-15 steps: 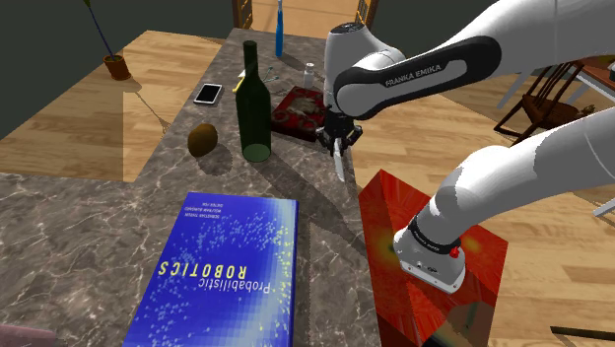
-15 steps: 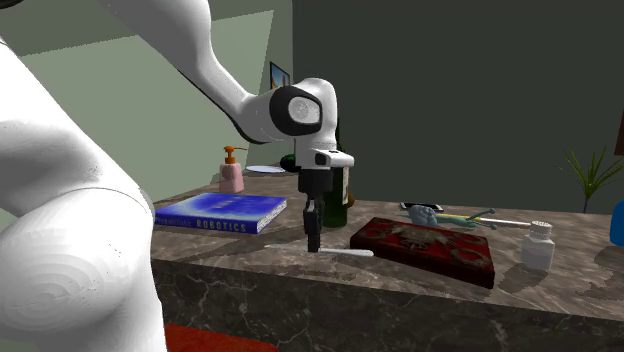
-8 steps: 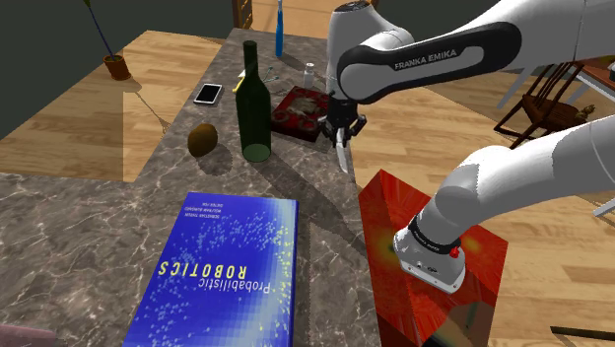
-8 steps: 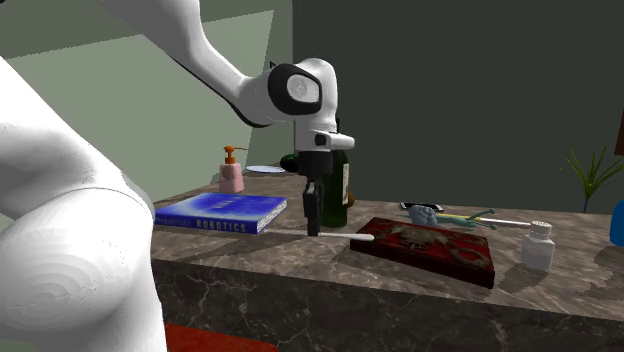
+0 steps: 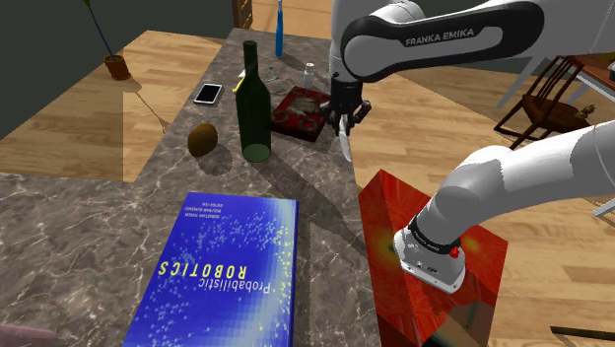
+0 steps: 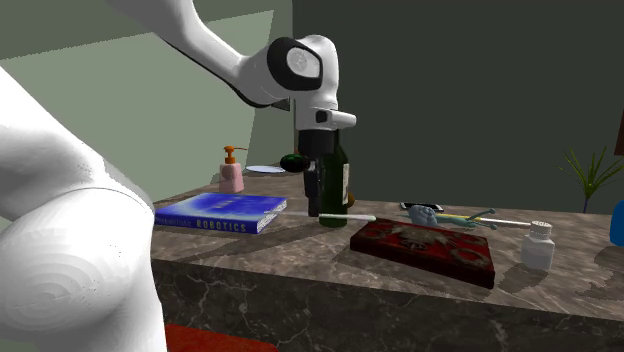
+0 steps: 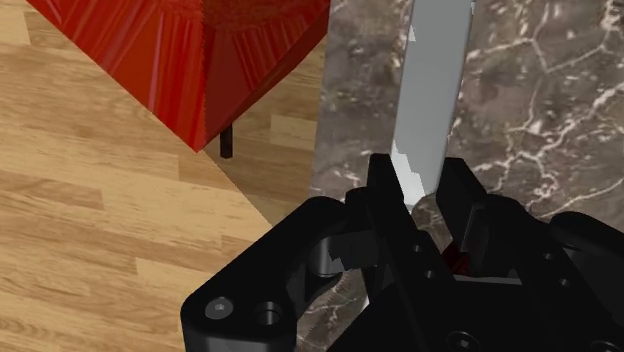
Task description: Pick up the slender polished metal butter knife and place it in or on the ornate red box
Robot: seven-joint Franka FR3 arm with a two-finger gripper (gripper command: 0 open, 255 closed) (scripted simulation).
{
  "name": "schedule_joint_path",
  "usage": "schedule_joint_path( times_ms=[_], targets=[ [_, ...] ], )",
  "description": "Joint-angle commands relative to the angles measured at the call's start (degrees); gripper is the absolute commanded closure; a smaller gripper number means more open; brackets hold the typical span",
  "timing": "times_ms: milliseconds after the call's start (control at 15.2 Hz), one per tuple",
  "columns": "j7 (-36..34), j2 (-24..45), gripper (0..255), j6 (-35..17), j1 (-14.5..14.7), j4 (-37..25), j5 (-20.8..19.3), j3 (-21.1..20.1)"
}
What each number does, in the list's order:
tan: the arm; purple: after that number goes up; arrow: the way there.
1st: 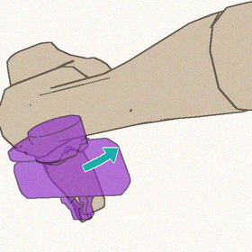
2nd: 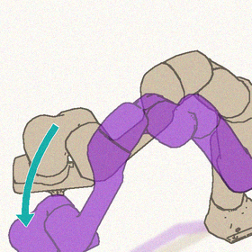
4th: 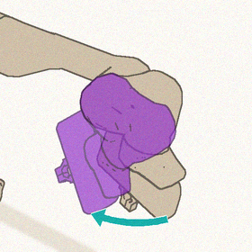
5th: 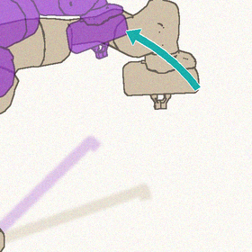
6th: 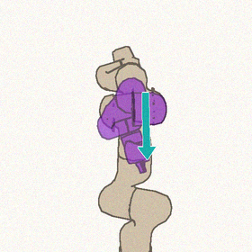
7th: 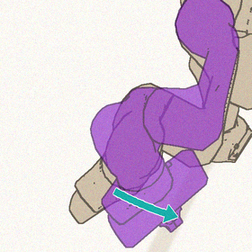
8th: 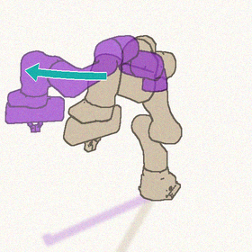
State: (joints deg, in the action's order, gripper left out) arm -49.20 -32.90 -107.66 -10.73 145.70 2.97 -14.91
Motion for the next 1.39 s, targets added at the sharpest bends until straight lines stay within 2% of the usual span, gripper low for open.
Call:
schedule_joint_path(
  times_ms=[0, 66, 660, 1056, 1320],
  targets=[
    [0.08, -0.44, 255, 1.75, 0.02, -1.29, -0.02, 0.14],
    [0.10, -0.50, 255, 1.95, 0.02, -1.43, -0.03, 0.17],
    [2.41, 19.17, 255, -0.16, -4.84, -18.90, -5.65, 1.77],
    [3.43, 32.00, 255, 1.69, -6.46, -33.37, -8.84, 2.62],
    [4.22, 41.30, 255, 4.50, -6.89, -45.34, -10.80, 3.20]
  ],
)
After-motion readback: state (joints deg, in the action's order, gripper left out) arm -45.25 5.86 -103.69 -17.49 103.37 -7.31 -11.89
